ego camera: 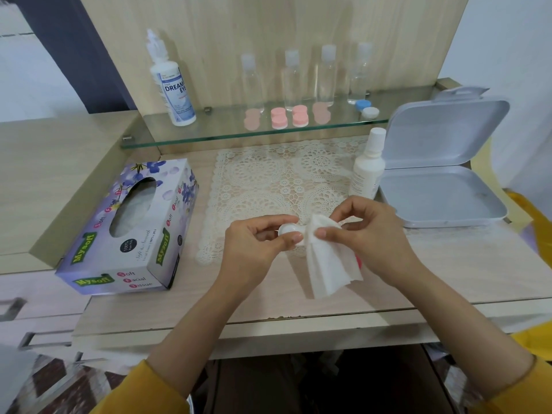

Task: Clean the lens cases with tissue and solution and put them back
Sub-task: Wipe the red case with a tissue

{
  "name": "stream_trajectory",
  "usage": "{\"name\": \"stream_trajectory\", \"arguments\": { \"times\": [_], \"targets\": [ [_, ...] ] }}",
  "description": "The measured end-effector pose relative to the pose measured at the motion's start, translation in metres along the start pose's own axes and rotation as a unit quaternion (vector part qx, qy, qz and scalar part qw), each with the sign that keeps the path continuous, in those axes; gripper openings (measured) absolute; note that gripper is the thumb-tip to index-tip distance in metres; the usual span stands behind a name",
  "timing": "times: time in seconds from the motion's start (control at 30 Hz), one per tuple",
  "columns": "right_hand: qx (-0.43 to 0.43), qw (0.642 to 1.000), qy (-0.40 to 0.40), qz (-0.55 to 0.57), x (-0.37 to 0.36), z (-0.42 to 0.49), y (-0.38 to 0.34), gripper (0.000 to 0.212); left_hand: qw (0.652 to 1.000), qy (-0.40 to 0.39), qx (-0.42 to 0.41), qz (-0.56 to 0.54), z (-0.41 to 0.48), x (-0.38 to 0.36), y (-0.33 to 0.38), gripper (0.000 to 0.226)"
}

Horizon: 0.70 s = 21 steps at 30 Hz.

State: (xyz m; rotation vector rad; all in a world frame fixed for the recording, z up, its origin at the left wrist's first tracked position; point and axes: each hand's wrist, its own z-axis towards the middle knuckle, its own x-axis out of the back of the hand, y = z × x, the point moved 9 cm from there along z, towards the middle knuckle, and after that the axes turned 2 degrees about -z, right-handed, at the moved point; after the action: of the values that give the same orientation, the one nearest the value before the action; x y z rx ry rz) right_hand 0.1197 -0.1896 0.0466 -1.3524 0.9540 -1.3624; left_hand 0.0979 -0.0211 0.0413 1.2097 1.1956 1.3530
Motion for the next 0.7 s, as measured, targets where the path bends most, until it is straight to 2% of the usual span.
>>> {"name": "stream_trajectory", "arguments": {
  "times": [0.1, 0.17, 0.27, 0.33, 0.5, 0.7],
  "targets": [
    [-0.002, 1.0, -0.023, 0.018, -0.0055, -0.0006, -0.0022, 0.025, 1.0, -0.003, -0.005, 0.0, -0.0001, 0.0001, 0.0012, 0.024],
    [0.003, 0.999, -0.032, 0.016, -0.0097, -0.0015, -0.0033, 0.019, 1.0, -0.004, -0.008, 0.003, -0.0003, -0.0002, 0.002, 0.024],
    [0.006, 1.0, -0.006, 0.021, -0.0087, -0.0007, -0.0016, 0.012, 1.0, -0.005, -0.009, 0.004, -0.0002, -0.0022, 0.0027, 0.024],
    [0.003, 1.0, 0.003, 0.024, -0.0063, -0.0004, 0.0003, 0.013, 1.0, -0.004, -0.003, 0.0, 0.0002, -0.0024, 0.0019, 0.024],
    [0.001, 0.997, -0.039, 0.067, -0.0095, -0.0039, 0.0021, 0.021, 1.0, -0.002, 0.011, 0.0, 0.0017, -0.0005, -0.0015, 0.025],
    [0.006, 1.0, 0.007, 0.026, -0.0043, -0.0025, 0.0036, 0.017, 1.0, -0.013, 0.003, 0.017, 0.0026, -0.0056, 0.001, 0.024]
  ]
}}
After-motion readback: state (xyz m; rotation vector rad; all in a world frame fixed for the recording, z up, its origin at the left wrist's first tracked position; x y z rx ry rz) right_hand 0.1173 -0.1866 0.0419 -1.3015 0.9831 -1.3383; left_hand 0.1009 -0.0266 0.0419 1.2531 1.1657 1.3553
